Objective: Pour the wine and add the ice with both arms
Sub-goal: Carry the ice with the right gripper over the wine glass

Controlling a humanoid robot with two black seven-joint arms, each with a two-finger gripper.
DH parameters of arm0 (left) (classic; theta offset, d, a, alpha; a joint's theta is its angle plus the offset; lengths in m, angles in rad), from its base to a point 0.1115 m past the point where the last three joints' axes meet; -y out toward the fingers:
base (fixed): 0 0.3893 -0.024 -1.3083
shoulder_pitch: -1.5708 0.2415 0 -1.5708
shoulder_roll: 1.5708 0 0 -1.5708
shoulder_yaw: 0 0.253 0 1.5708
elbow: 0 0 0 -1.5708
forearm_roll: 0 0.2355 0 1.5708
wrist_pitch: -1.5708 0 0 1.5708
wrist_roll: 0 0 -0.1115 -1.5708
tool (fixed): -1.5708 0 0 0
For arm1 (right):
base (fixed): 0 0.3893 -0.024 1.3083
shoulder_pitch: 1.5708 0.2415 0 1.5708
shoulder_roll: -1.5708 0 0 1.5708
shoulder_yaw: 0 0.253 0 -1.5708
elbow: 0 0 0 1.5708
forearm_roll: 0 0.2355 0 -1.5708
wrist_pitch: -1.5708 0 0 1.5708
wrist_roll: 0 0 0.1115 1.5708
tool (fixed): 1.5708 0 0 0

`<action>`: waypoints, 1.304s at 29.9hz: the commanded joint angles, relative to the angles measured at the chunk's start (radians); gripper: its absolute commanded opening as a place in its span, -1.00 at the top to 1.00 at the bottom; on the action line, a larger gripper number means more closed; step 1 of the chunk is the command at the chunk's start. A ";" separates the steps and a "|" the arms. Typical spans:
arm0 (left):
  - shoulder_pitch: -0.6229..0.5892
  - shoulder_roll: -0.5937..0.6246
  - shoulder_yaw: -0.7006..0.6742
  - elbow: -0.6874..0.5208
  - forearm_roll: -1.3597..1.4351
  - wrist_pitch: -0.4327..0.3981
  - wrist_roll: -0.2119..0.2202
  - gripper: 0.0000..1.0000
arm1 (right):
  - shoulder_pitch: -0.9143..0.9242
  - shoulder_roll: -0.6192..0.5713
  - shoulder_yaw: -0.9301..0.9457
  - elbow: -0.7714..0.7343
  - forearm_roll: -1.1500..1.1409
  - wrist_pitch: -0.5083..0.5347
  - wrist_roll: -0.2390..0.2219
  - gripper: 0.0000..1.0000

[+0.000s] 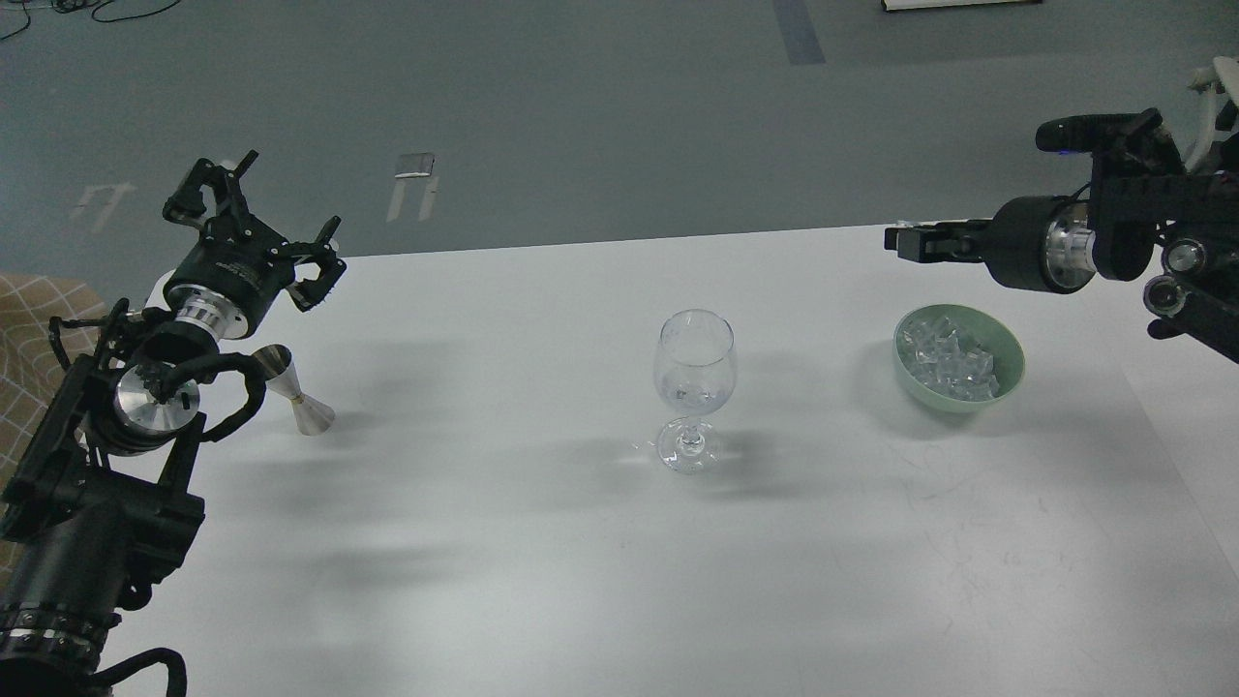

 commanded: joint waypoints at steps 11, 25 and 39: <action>0.000 0.003 -0.003 -0.003 0.000 0.002 0.001 -0.97 | 0.002 0.019 0.124 0.287 0.001 0.006 -0.070 0.39; 0.002 0.012 -0.005 -0.011 0.000 0.001 -0.002 -0.97 | -0.015 0.022 0.121 0.489 0.004 0.012 -0.072 0.39; 0.011 0.010 -0.003 -0.011 0.000 -0.001 -0.002 -0.97 | -0.015 0.036 0.111 0.551 0.001 0.029 -0.089 0.35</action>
